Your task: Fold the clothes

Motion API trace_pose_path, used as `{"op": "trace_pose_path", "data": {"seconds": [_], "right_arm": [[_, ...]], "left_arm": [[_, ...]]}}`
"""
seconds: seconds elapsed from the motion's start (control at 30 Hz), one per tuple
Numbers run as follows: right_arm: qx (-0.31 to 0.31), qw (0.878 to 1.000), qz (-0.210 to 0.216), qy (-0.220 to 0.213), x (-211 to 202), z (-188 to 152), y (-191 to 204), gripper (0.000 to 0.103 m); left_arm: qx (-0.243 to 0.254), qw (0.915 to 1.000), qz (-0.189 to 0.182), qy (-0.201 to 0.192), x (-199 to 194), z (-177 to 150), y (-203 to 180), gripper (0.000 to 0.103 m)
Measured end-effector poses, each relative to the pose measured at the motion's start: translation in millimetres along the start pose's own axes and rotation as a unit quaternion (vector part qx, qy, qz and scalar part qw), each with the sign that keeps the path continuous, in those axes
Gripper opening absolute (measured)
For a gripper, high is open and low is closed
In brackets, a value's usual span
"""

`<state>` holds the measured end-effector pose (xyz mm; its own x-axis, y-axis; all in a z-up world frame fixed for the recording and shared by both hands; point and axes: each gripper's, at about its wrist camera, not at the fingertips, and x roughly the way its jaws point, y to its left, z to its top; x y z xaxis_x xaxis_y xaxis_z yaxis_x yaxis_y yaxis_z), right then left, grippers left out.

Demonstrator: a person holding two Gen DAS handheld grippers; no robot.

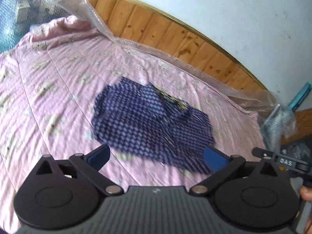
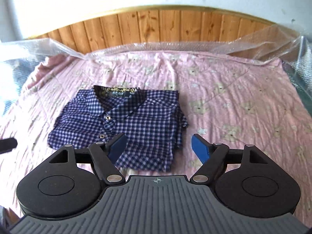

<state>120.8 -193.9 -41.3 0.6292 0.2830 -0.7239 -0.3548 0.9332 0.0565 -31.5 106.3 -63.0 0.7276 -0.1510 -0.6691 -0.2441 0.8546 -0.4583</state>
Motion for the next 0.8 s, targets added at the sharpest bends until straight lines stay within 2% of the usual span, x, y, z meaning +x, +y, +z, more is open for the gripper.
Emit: {"op": "trace_pose_path", "data": {"seconds": [0.13, 0.23, 0.4, 0.47, 0.5, 0.63, 0.77, 0.8], "right_arm": [[0.025, 1.0, 0.007, -0.007, -20.0, -14.8, -1.5, 0.083], [0.03, 0.999, 0.007, -0.013, -37.0, -23.8, 1.8, 0.083], [0.031, 0.999, -0.007, -0.025, -69.7, -29.3, 13.9, 0.085], [0.036, 0.999, -0.021, -0.028, -87.6, -30.7, 16.7, 0.085], [0.041, 0.998, -0.027, -0.029, -93.4, -31.6, 19.8, 0.085], [0.06, 0.997, -0.038, -0.021, -125.4, -38.7, 23.8, 0.085], [0.069, 0.996, -0.054, -0.012, -134.1, -51.4, 33.8, 0.085], [0.069, 0.996, -0.058, -0.007, -134.4, -54.6, 35.3, 0.085]], "left_arm": [[-0.005, 0.9989, 0.008, -0.046, -32.7, -15.2, -14.8, 0.103], [0.025, 0.9977, 0.012, -0.062, -42.2, -16.0, -29.2, 0.103], [0.07, 0.9972, 0.006, -0.024, -25.1, -1.8, -53.5, 0.103], [0.094, 0.9952, -0.027, 0.001, -13.5, 2.1, -60.7, 0.103], [0.101, 0.9946, -0.022, 0.01, -8.9, 1.7, -61.7, 0.103], [0.121, 0.9915, 0.035, 0.034, 7.4, -3.3, -62.1, 0.103], [0.146, 0.9839, 0.088, 0.053, 21.1, -8.9, -62.0, 0.103], [0.154, 0.9825, 0.091, 0.052, 21.3, -10.4, -61.0, 0.103]]}}
